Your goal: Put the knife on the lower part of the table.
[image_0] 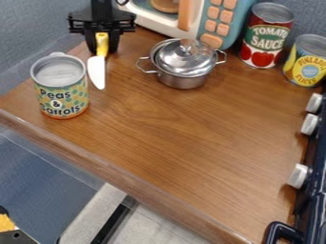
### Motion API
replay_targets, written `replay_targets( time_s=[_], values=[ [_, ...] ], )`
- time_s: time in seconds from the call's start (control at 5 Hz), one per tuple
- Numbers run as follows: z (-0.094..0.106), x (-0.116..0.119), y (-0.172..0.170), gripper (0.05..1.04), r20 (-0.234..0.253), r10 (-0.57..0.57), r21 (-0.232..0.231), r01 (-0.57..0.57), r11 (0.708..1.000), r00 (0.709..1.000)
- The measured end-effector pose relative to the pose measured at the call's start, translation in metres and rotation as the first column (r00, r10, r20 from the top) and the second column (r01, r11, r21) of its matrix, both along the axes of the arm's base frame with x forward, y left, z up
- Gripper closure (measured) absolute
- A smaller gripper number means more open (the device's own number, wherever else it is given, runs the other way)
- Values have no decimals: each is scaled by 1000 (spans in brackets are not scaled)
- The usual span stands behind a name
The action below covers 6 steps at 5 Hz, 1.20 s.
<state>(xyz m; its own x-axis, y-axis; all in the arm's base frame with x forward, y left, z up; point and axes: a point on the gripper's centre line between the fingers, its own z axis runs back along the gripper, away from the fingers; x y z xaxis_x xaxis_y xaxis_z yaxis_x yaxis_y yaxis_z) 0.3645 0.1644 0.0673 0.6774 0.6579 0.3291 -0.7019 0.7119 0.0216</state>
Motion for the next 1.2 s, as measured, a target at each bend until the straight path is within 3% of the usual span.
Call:
replay_targets(
  time_s=[0.2,0.6,0.8,1.0,1.2],
  values=[
    [10,0,-5,642,30,21,20,-22,1000,999],
    [75,-6,-20,642,145,169,15,-173,985,975],
    [106,-29,-53,642,195,267,-36,-265,964,944],
    [112,-64,-97,642,234,437,-169,-407,898,868],
    [99,-82,-136,642,199,567,-195,-535,822,799]
  ],
)
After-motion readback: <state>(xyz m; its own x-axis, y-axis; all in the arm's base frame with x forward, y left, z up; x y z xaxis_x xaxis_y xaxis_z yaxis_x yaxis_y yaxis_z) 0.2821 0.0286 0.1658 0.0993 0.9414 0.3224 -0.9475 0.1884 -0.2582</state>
